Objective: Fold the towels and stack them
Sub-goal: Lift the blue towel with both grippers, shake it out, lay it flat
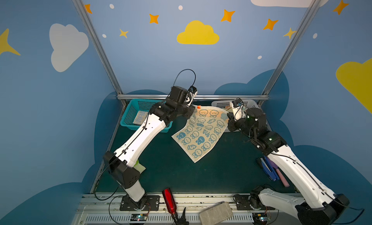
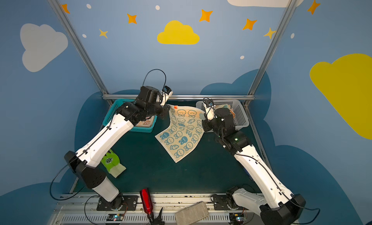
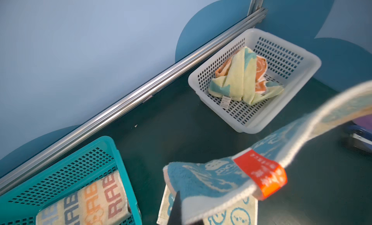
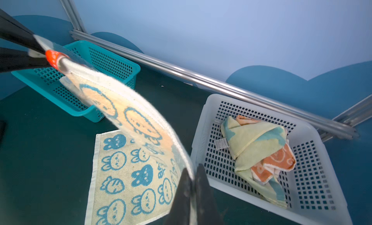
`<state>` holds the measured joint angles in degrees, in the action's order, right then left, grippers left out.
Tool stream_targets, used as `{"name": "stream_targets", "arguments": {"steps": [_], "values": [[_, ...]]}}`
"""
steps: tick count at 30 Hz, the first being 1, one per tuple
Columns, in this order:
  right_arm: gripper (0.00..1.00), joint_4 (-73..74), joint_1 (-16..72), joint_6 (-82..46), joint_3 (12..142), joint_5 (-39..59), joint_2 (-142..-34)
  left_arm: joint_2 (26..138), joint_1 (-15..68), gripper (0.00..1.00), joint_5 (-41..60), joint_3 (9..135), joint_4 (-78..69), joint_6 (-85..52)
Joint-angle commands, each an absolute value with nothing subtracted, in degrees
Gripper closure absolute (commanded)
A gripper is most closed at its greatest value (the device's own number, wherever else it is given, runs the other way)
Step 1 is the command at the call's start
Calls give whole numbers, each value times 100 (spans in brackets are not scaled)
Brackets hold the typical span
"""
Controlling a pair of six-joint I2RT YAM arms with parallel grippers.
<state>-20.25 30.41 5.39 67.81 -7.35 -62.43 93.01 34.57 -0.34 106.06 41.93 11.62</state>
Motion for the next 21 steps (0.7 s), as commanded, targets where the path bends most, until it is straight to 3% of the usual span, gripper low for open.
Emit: {"name": "stream_targets", "arguments": {"steps": [1,21], "values": [[100,-1801,3023,1016,6989,-245,-5897,8774,3649,96,-259,10653,4547,1124],[100,-1950,3305,695,7663,1409,-4720,6107,4867,96,-195,9711,4081,140]]}}
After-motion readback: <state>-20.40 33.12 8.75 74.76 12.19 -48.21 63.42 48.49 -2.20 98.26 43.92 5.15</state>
